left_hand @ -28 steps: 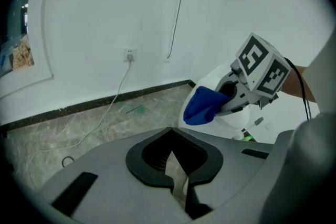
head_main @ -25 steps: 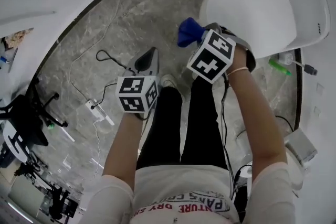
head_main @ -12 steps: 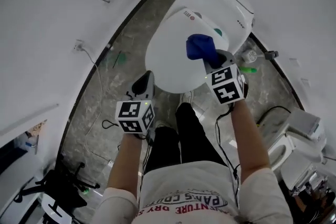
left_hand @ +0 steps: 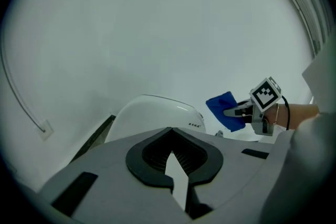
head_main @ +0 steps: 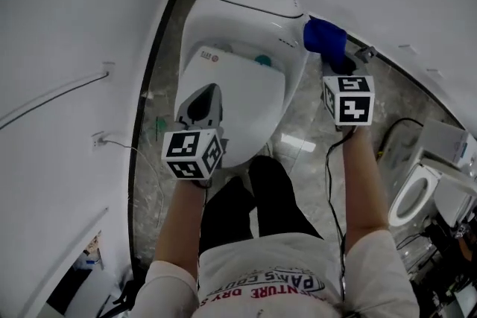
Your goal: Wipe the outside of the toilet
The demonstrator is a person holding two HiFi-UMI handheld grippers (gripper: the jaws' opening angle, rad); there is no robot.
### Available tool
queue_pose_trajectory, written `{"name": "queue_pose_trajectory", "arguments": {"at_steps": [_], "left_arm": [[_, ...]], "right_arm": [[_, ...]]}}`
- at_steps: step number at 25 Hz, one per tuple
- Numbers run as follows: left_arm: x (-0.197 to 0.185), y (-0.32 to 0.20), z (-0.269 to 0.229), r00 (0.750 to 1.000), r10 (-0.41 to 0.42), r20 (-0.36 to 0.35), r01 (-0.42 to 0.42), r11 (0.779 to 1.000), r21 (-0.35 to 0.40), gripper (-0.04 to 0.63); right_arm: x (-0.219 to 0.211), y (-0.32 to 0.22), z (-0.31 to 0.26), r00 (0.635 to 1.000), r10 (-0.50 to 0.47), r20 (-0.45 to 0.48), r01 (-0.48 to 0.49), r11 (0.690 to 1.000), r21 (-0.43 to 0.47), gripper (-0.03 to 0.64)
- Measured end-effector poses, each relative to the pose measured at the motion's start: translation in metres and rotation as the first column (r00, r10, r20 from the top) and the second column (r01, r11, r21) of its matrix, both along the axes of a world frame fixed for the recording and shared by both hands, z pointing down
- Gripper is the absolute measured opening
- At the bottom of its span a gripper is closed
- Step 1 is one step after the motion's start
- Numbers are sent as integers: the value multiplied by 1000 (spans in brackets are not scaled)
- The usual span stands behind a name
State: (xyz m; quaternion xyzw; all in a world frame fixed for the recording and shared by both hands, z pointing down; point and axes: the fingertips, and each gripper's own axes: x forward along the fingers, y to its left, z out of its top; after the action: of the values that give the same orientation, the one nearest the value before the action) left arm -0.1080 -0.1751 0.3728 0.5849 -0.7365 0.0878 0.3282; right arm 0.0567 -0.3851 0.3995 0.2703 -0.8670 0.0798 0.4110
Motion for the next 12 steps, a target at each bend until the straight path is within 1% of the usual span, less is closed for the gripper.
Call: {"name": "queue_pose_trajectory", "arguments": {"at_steps": [4,6,8,12], "left_arm": [[22,-46,32,993,119,-3,-119,992,-33,6],[27,-59,50,987,159,-10,-160,986,-49,6],[28,-70,67,982,187,-12,-188,980,-62,6],[30,-79,98,970,244,-20,-245,966,-86,6]], "right_arm": [[12,-40,36,995,89,55,-89,996,9,77],[7,-51,54,991,105,83,-106,994,12,77],[-3,-56,73,992,87,87,-88,996,8,77],[-18,-44,107,998,30,59,-28,999,-33,77]]}}
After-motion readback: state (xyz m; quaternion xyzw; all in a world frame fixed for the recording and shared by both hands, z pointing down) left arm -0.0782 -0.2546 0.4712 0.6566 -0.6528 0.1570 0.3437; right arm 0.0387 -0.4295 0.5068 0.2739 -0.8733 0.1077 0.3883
